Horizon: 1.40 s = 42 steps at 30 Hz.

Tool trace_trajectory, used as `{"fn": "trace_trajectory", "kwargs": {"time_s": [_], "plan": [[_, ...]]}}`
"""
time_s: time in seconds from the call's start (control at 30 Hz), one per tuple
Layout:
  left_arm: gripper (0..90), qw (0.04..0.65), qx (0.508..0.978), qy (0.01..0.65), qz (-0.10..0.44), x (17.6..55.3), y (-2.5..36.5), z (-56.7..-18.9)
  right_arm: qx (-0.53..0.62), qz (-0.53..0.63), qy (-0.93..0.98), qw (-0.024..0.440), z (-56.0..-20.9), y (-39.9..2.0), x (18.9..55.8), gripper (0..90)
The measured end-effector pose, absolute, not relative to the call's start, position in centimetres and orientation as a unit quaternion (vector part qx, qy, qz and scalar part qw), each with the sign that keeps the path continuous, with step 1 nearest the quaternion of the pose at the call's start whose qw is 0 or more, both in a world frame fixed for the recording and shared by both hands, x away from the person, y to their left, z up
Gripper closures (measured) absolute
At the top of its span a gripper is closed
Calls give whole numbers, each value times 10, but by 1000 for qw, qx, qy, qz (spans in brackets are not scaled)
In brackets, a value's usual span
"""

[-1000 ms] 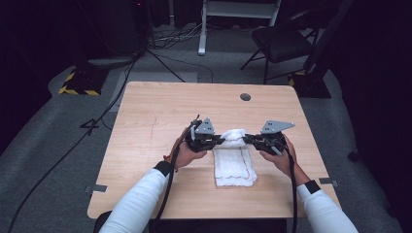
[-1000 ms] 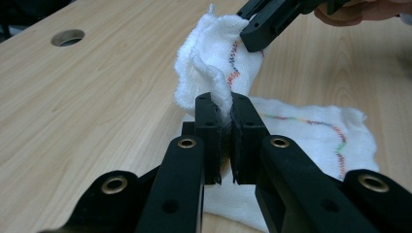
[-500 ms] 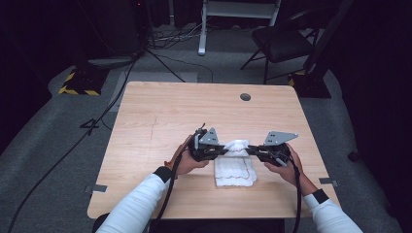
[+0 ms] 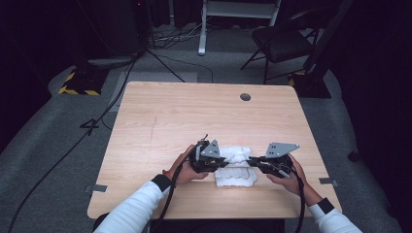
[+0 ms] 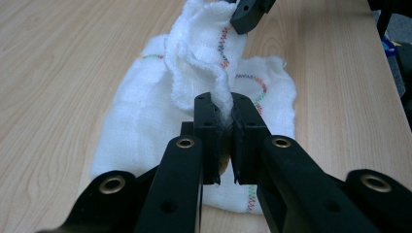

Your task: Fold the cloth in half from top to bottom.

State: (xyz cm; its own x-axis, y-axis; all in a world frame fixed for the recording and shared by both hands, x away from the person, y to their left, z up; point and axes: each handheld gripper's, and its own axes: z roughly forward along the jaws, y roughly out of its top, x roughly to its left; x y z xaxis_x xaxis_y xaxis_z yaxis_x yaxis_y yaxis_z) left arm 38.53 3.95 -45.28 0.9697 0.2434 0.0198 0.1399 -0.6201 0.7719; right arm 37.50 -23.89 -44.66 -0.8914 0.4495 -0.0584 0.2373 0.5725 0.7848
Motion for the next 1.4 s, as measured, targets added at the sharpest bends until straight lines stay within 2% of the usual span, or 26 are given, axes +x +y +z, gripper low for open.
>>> {"fn": "trace_trajectory", "kwargs": {"time_s": [0.53,1.4], "plan": [[818,392,914,86,62,366,36,-464,185,409,886,115,-457,-246,351,851],[802,356,928,74,74,352,39,-481,172,374,905,103,-473,-247,340,837]]}}
